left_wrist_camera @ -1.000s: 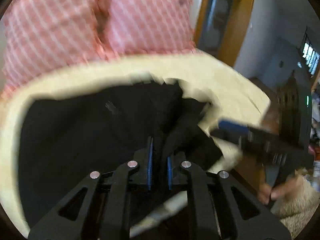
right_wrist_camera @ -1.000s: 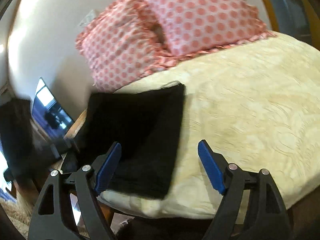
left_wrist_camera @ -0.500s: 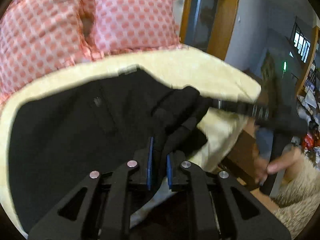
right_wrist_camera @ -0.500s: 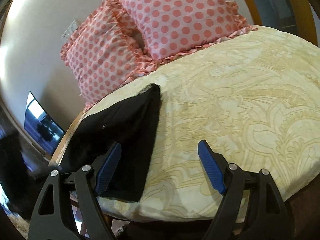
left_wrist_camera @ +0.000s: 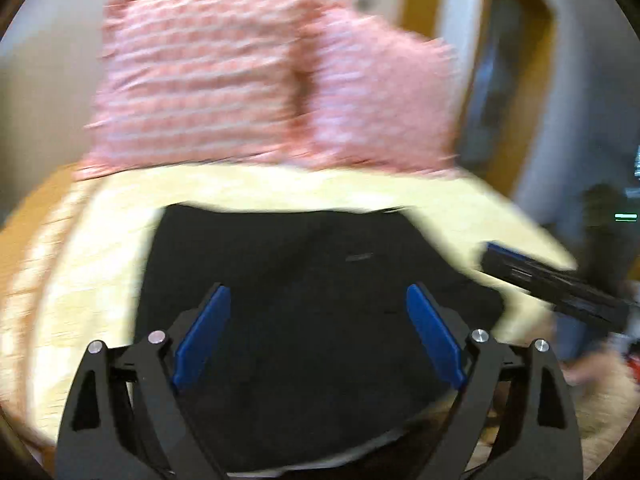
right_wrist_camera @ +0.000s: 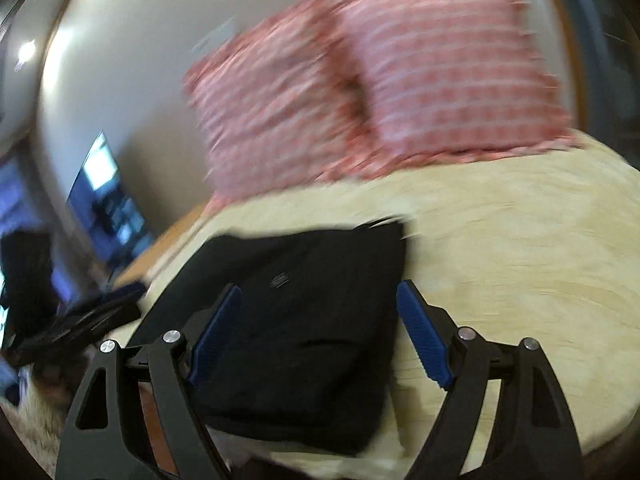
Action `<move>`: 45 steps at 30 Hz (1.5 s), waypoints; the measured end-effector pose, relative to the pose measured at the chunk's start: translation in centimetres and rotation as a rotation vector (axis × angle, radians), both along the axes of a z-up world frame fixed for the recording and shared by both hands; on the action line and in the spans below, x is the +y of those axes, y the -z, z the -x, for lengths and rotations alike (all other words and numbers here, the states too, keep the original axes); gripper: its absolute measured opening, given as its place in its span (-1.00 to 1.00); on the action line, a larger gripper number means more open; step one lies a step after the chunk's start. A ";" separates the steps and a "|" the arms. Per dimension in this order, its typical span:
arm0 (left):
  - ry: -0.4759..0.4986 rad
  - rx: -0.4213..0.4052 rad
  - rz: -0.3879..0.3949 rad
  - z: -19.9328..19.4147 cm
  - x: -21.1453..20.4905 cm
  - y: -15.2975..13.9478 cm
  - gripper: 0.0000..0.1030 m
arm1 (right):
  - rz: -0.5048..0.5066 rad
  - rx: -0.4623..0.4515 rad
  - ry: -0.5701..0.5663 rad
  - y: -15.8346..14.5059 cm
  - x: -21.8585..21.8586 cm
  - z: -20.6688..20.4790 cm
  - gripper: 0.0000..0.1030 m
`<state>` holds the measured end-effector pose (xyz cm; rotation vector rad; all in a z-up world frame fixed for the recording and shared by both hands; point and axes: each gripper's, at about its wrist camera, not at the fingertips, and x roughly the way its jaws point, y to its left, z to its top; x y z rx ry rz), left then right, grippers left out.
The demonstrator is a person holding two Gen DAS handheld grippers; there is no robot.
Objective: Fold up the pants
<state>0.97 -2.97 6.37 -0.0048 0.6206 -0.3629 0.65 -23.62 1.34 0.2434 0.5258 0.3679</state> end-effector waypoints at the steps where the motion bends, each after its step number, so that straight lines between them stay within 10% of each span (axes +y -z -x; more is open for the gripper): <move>1: -0.027 0.012 -0.029 -0.3 0.0 0.4 0.74 | 0.011 0.000 -0.026 0.1 1.0 -0.3 0.58; 7: -0.151 0.205 -0.042 -1.8 2.5 4.8 0.81 | 0.051 0.145 -0.057 3.5 1.8 -1.5 0.59; 16: -0.102 0.126 -0.068 -0.5 2.7 5.3 0.88 | -0.106 0.207 0.033 -0.4 -4.0 -5.2 0.58; 29: -0.080 0.112 -0.061 -0.4 2.8 5.5 0.91 | -0.127 0.418 0.027 3.2 -6.0 -12.3 0.29; 38: -0.077 0.103 -0.070 -0.5 2.5 5.5 0.95 | -0.123 0.319 -0.027 2.8 -5.9 -11.7 -0.50; 45: -0.105 0.126 0.136 -2.2 6.9 2.2 0.84 | -0.177 0.378 -0.001 3.8 -7.0 -12.5 0.02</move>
